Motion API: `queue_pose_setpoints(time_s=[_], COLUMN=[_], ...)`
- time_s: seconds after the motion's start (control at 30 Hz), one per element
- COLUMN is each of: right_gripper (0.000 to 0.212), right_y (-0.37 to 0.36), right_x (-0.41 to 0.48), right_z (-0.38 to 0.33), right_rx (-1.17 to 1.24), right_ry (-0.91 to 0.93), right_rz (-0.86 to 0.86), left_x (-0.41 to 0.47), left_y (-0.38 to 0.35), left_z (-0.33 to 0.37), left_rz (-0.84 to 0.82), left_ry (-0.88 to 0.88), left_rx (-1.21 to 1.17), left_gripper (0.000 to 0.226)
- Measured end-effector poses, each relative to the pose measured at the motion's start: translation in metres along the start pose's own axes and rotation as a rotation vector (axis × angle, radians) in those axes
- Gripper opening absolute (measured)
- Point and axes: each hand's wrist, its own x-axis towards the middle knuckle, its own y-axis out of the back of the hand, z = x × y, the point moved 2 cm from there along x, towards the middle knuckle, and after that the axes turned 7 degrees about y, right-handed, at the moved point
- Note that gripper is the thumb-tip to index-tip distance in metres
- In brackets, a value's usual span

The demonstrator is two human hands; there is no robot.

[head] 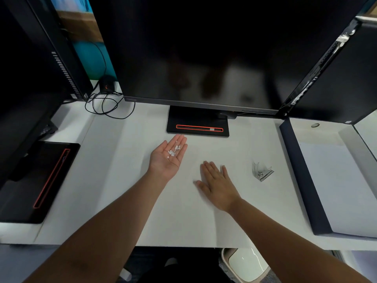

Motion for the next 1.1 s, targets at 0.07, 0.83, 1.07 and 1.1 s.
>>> queue_pose_setpoints(time_s=[0.07,0.83,1.07,1.1], right_gripper=[0.086,0.062,0.056,0.052], right_y=[0.008,0.036,0.045,0.047], right_x=[0.009,0.075,0.075,0.072], right_z=[0.004,0.021,0.043,0.044], right_rx=[-0.013,-0.311,0.464,0.691], right_ry=[0.010,-0.172,-0.354,-0.399], right_rz=[0.043,0.007,0.133,0.177], left_x=[0.000,0.018,0.024,0.025], left_y=[0.002,0.005,0.006,0.006], left_z=[0.000,0.004,-0.001,-0.002], left_rz=[0.005,0.080,0.096,0.099], left_ry=[-0.001,-0.022,0.011,0.016], left_rx=[-0.002,-0.025,-0.015,-0.013], left_gripper=[0.037,0.038,0.038,0.038])
